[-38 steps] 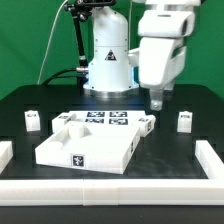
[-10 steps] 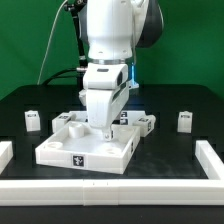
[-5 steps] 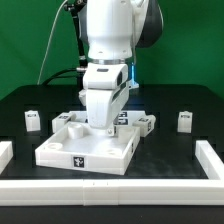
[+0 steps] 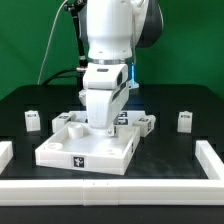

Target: Assemble one leg

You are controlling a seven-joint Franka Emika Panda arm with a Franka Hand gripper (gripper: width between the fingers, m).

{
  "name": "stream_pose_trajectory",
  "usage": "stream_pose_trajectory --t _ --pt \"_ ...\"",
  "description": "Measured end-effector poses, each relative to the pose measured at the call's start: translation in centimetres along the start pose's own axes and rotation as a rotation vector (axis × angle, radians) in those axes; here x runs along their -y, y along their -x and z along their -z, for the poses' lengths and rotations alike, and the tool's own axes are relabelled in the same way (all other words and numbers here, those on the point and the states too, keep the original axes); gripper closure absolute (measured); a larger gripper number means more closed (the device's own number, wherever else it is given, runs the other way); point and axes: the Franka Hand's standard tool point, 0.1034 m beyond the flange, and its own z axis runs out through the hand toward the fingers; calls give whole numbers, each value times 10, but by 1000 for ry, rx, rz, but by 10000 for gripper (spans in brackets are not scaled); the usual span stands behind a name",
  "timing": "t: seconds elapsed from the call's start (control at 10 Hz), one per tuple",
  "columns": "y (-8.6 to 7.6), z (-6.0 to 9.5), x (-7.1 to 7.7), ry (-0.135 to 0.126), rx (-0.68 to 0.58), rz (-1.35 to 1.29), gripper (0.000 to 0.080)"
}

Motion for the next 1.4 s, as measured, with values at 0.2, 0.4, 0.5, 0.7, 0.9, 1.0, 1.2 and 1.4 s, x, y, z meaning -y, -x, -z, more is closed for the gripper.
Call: stream_pose_trajectory --t 0.2,0.4,0.5,0.7,0.9,1.0,1.2,1.4 --pt "-2 1 -2 1 0 41 741" --pt "-14 0 -10 6 -6 128 741" --pt "-15 0 -12 6 -5 146 741" --pt "-15 0 -12 5 -5 141 741" --pt "-15 0 -12 5 -5 141 741" --pt "-15 0 -12 5 -5 141 741" --pt "-28 0 -18 -2 -4 195 741" --pt "-48 1 -27 -3 -13 224 741"
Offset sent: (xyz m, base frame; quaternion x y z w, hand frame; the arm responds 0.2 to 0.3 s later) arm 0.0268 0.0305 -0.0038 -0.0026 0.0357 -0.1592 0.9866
